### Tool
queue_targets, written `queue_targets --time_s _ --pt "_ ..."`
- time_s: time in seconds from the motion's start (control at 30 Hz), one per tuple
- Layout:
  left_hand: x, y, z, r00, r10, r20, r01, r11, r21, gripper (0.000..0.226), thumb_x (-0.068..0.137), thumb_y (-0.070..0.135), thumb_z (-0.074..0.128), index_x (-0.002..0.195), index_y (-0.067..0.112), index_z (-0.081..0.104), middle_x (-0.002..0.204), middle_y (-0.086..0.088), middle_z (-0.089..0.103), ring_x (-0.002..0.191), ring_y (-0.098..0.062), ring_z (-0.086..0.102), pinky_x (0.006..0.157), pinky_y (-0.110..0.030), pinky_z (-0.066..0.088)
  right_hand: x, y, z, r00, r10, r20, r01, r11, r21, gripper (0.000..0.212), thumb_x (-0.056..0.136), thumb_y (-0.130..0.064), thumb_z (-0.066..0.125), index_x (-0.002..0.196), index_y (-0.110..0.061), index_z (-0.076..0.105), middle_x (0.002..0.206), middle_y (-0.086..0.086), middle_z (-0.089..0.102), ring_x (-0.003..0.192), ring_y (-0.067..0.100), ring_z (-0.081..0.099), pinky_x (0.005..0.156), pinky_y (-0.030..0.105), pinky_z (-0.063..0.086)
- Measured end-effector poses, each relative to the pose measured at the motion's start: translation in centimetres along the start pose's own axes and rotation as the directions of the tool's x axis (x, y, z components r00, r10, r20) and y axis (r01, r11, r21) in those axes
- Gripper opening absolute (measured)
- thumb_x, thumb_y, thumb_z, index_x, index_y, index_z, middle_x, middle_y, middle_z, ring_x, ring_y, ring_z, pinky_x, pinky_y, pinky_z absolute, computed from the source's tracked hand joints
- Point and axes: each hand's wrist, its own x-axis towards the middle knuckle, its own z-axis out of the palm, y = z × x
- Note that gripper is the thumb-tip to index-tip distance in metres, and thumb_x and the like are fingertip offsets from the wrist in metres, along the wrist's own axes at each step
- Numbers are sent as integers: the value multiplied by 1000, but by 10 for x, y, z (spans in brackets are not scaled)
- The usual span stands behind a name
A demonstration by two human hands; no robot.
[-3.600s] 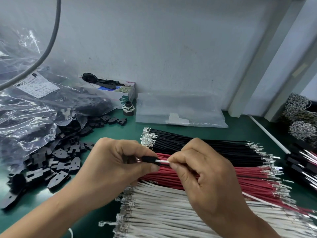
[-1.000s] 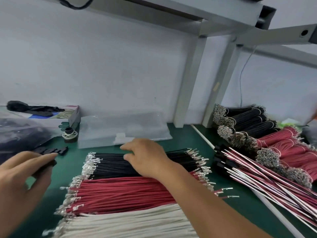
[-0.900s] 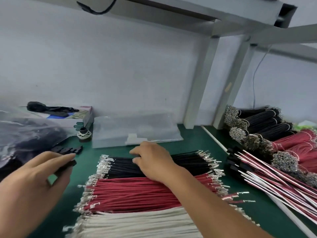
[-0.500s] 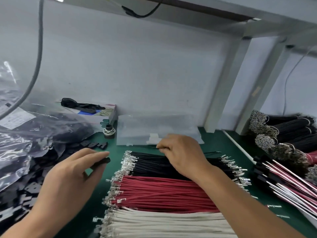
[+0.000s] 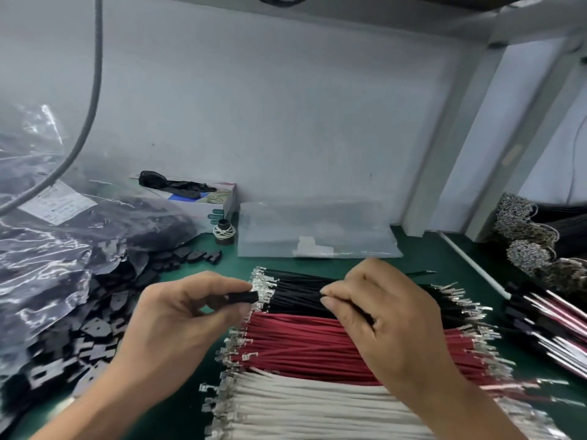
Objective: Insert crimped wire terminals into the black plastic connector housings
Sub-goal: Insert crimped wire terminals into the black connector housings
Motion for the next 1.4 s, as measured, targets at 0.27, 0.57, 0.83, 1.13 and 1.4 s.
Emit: queue_targets --time_s 0.27,0.57,0.83,1.13,1.4 --pt "-5 5 2 992 -94 86 101 991 -91 23 66 23 87 87 31 84 79 -8 77 66 -20 71 63 -21 57 -7 0 3 998 8 55 -12 997 74 14 92 -16 74 103 -22 80 88 -9 62 78 11 60 63 28 52" --pt "-8 13 5 981 -154 114 172 970 -172 23 61 23 87 84 27 84 72 -9 75 52 -8 59 49 -20 50 -9 -13 9 998 25 61 -34 988 150 20 95 -27 65 107 -23 80 87 -8 59 78 13 59 61 32 51" --pt "-9 14 5 985 -137 106 149 981 -121 26 61 19 89 83 30 85 77 -5 79 57 -5 66 55 -15 54 -6 -13 4 996 32 85 -40 994 101 21 96 -30 62 104 -24 80 85 -10 55 75 6 53 59 24 49" --pt "-8 12 4 986 -45 160 63 992 -113 19 68 16 86 85 24 85 86 -7 79 76 -22 73 68 -19 57 -4 -11 1 978 42 205 -81 979 186 23 95 -30 61 105 -26 80 84 -10 54 78 13 57 63 35 50" --pt "-11 14 7 982 -19 190 21 1000 -7 23 68 15 87 84 31 85 80 -2 78 64 -13 70 56 -20 53 -8 -23 10 973 72 220 -115 975 190 19 95 -23 63 105 -22 79 85 -11 54 77 9 54 63 28 49"
